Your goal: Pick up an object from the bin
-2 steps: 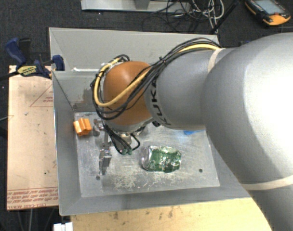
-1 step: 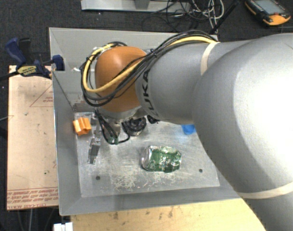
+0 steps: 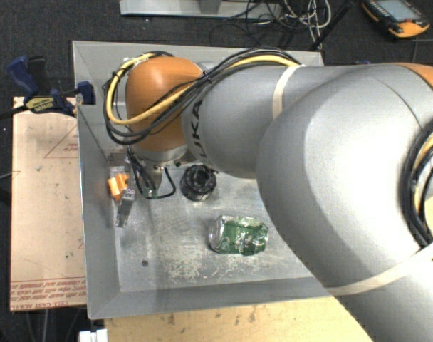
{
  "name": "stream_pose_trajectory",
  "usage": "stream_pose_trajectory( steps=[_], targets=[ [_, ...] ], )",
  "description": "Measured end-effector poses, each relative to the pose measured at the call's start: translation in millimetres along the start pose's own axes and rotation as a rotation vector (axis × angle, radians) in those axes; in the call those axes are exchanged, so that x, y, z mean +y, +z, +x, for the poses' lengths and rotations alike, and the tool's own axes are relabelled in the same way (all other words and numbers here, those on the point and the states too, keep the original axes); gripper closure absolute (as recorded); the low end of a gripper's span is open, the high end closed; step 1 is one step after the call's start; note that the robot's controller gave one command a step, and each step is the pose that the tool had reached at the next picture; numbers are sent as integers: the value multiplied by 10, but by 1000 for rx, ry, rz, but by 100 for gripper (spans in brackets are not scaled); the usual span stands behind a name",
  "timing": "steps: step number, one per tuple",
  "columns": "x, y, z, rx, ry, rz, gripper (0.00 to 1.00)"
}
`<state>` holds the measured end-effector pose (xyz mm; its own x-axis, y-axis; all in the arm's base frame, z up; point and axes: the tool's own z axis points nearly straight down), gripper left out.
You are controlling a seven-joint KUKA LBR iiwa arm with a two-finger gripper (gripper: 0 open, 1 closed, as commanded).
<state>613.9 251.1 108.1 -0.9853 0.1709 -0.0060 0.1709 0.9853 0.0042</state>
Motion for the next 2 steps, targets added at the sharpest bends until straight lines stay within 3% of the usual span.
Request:
stream_pose_trajectory(
  steps=[1, 2],
  targets=[
    [-5, 393, -95, 5, -139, 3, 0],
    [67, 337, -230, -2, 79, -3, 100]
  ],
)
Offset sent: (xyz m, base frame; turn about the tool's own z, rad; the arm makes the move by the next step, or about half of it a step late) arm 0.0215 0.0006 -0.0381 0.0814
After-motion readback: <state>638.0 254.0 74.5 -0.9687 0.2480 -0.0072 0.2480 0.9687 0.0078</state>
